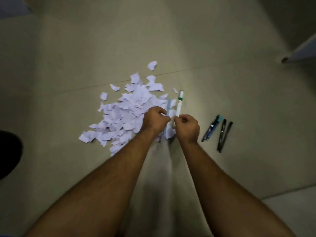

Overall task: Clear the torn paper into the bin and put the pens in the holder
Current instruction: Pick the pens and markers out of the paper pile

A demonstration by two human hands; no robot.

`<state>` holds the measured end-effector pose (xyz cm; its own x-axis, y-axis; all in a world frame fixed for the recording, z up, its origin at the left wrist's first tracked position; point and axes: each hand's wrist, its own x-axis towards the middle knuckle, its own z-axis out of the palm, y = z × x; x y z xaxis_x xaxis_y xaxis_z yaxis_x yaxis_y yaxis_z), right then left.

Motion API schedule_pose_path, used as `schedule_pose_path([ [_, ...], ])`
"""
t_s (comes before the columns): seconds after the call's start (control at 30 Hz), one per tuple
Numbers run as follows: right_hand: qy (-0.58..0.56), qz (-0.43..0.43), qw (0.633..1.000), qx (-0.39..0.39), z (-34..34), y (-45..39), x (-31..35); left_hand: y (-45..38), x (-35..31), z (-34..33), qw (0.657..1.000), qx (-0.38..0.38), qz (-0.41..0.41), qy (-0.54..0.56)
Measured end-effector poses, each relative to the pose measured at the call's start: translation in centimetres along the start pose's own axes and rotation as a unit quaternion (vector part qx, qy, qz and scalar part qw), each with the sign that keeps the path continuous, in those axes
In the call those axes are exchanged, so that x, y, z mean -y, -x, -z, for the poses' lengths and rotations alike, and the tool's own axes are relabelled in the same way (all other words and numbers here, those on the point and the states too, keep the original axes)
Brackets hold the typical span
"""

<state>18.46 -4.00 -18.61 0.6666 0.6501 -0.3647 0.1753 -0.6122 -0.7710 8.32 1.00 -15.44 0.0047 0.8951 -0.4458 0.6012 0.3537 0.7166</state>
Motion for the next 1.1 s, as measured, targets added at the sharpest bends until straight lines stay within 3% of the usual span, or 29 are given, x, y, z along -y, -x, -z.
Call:
schedule_pose_path([
  [0.13,-0.009,-0.098,0.989,-0.108,5.3,0.6,-5.0,1.9,-2.4,-7.2,0.99,0.117,-0.045,-0.061],
  [0.23,-0.008,-0.134,0.975,-0.175,8.6,0.7,-7.5,3.0,-3.3,-11.3,0.98,0.159,-0.064,-0.099],
  [0.37,-0.001,-0.161,0.965,-0.207,11.6,-0.6,-8.8,4.1,-4.5,-15.2,0.969,0.192,-0.099,-0.121],
  [0.63,0.008,-0.18,0.963,-0.199,13.7,-2.8,-10.1,5.4,-6.1,-20.0,0.958,0.197,-0.156,-0.141],
  [0.87,0.018,-0.154,0.961,-0.23,13.4,-2.7,-10.0,5.3,-6.3,-20.0,0.946,0.17,-0.228,-0.158],
  [1.0,-0.007,-0.12,0.959,-0.257,11.9,-2.5,-6.9,4.5,-6.1,-17.5,0.961,0.143,-0.207,-0.116],
  [1.1,-0.016,-0.089,0.968,-0.236,10.2,-2.3,-3.8,2.9,-5.9,-14.2,0.976,0.112,-0.168,-0.081],
])
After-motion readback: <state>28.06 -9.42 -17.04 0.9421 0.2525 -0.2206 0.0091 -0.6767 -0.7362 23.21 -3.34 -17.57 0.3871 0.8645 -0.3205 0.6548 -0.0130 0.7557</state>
